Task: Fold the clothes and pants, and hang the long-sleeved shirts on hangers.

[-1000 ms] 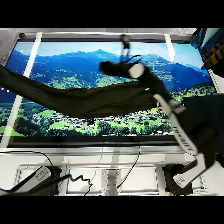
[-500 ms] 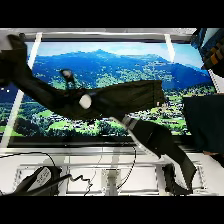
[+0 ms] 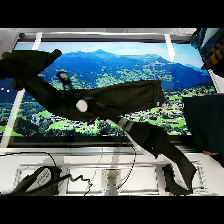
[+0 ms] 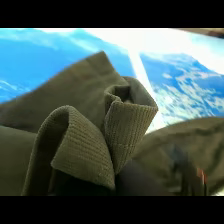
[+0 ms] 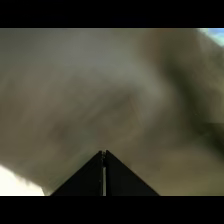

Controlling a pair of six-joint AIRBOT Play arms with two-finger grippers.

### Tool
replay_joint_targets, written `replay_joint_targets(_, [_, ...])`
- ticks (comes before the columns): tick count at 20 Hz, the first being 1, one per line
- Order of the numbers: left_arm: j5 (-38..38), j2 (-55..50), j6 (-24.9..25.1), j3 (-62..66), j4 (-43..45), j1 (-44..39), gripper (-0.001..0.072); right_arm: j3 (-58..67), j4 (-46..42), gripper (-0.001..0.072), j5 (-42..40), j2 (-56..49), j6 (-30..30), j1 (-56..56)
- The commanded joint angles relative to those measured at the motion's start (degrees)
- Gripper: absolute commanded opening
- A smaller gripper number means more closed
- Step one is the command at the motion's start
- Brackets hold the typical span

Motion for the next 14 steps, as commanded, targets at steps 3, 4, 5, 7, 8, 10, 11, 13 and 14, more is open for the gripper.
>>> replay_joint_targets(3, [-0.4,-5.8,-2.2,0.0,0.0,-10.9,0.0015,0.1,0.1,0.0027,4.7,0.3,0.2,-9.7])
replay_joint_targets(4, [0.2,-6.9,-2.2,0.0,0.0,-13.2,0.0014,0.0,0.0,0.0027,8.1,0.2,0.2,-11.1])
replay_joint_targets(5, [1.4,-7.6,-2.3,0.0,0.0,-14.7,0.0015,-0.6,-0.3,0.0026,11.6,0.1,0.2,-11.9])
replay_joint_targets(7, [6.3,-8.0,-3.5,0.0,-2.0,-16.7,0.0014,-2.7,0.2,0.0026,14.1,-0.7,2.4,-11.5])
replay_joint_targets(8, [8.5,-7.8,-3.8,0.0,-6.0,-16.7,0.0014,-2.8,0.7,0.0025,13.2,-1.8,4.1,-10.5])
replay_joint_targets(10, [11.5,-6.9,-3.7,0.0,-15.6,-16.0,0.0014,-2.5,4.5,0.0024,7.1,-4.3,6.1,-7.1])
replay_joint_targets(11, [12.0,-6.4,-3.7,0.0,-17.7,-15.6,0.0014,-1.4,7.3,0.0023,5.1,-5.9,6.7,-4.9])
replay_joint_targets(13, [12.5,-5.5,-3.8,0.0,-18.0,-14.8,0.0014,0.8,9.4,0.0024,1.6,-8.6,6.9,-0.5])
replay_joint_targets(14, [12.4,-5.3,-3.8,0.0,-18.0,-14.5,0.0015,0.9,9.4,0.0024,-0.2,-9.1,7.3,1.2])
